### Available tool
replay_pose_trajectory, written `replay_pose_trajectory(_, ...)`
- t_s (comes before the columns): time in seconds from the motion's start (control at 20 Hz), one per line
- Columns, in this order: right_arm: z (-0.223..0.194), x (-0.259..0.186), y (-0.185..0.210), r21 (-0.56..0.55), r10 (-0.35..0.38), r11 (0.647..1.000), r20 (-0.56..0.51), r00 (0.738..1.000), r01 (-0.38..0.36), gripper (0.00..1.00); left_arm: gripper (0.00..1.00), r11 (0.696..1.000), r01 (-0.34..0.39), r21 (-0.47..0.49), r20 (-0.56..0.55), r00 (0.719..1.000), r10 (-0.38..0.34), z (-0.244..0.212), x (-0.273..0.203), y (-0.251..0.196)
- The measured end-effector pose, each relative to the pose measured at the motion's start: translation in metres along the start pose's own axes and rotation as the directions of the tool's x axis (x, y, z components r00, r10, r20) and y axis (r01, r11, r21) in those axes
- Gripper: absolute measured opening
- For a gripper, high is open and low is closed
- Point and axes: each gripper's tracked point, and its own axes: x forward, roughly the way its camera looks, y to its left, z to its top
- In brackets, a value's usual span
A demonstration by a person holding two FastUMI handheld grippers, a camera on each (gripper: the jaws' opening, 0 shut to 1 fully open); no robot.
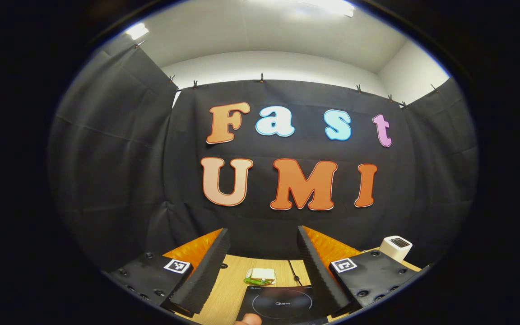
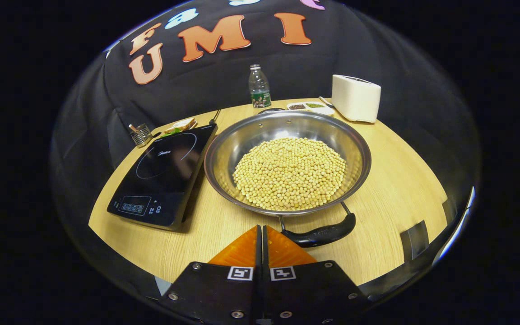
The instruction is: First push the handle of the pot to place it horizontally, then grasp the pot with both hands and set it on the induction cooktop.
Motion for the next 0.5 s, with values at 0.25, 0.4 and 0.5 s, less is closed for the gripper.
replay_pose_trajectory(0.25, 0.007, 0.003, -0.034, 0.044, -0.060, 0.997, 0.000, 0.998, 0.060, 0.00, 0.98, 1.000, -0.003, -0.002, 0.001, 1.000, 0.003, 0.000, 0.003, 0.002)
replay_pose_trajectory(0.4, 0.013, 0.005, -0.051, 0.059, -0.087, 0.994, 0.000, 0.996, 0.086, 0.00, 0.97, 1.000, -0.006, 0.001, -0.004, 1.000, 0.006, -0.002, 0.006, 0.003)
replay_pose_trajectory(0.5, 0.017, 0.007, -0.062, 0.070, -0.098, 0.993, -0.002, 0.995, 0.098, 0.00, 0.97, 1.000, -0.007, 0.000, 0.000, 1.000, 0.007, -0.002, 0.007, 0.003)
